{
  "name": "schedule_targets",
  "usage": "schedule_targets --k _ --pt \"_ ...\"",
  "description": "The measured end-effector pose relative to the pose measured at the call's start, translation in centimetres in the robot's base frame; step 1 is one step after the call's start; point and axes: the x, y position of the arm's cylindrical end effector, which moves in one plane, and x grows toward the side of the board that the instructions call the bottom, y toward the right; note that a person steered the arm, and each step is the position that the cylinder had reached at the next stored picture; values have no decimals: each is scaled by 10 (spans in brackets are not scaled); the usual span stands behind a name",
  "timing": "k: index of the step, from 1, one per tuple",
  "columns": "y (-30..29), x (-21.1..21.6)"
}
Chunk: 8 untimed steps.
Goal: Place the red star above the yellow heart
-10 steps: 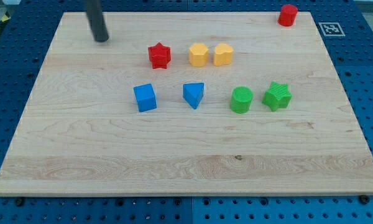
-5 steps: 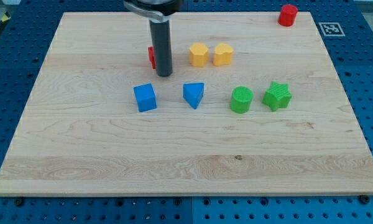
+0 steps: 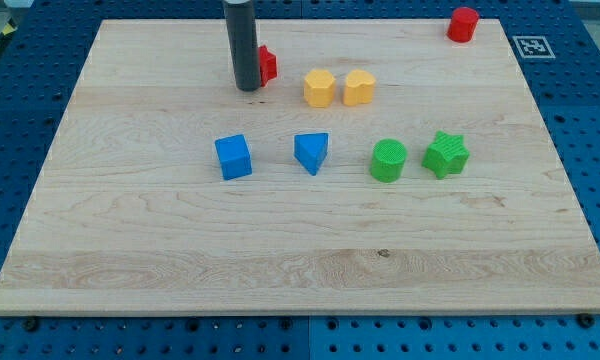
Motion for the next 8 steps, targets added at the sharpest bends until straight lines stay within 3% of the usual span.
schedule_targets --k 4,8 --pt "-8 -49" --pt "100 -51"
